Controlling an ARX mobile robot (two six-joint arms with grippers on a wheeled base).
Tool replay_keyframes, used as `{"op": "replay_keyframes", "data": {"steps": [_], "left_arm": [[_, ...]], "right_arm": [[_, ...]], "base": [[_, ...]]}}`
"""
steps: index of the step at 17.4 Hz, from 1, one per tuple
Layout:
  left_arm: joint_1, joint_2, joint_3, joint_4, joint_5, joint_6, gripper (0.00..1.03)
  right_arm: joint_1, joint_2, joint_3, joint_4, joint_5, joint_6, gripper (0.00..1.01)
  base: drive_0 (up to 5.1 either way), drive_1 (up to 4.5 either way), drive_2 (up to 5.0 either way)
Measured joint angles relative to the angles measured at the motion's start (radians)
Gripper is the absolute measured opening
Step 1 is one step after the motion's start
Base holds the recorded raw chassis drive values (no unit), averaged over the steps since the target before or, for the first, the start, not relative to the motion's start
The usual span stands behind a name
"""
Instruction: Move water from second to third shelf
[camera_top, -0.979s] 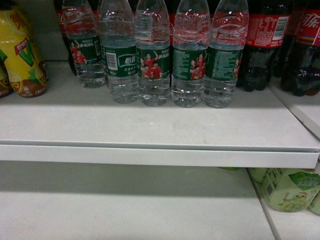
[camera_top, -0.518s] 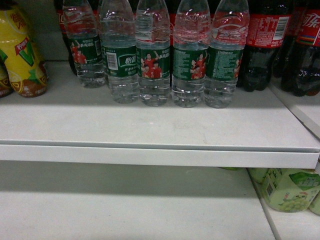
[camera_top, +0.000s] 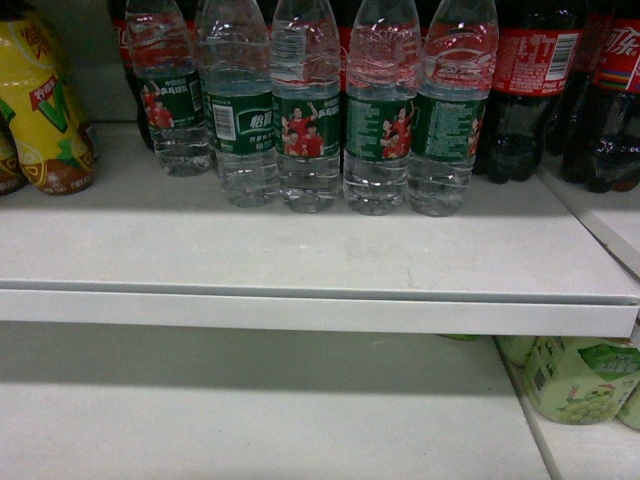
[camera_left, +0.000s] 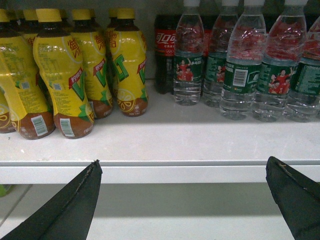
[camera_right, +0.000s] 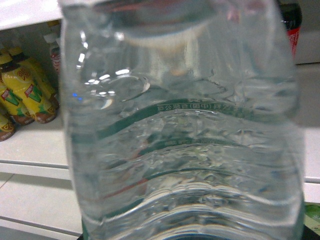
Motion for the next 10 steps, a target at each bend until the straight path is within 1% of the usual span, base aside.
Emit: {"op": "replay_keyframes", "data": {"steps": [10], "left_arm": [[0.0,0.0,0.0,-0.002,0.001,0.0,0.98]], "right_arm": [[0.0,0.0,-0.001,0.002,0.0,0.0,0.42]], "base": [[0.0,0.0,0.0]]}}
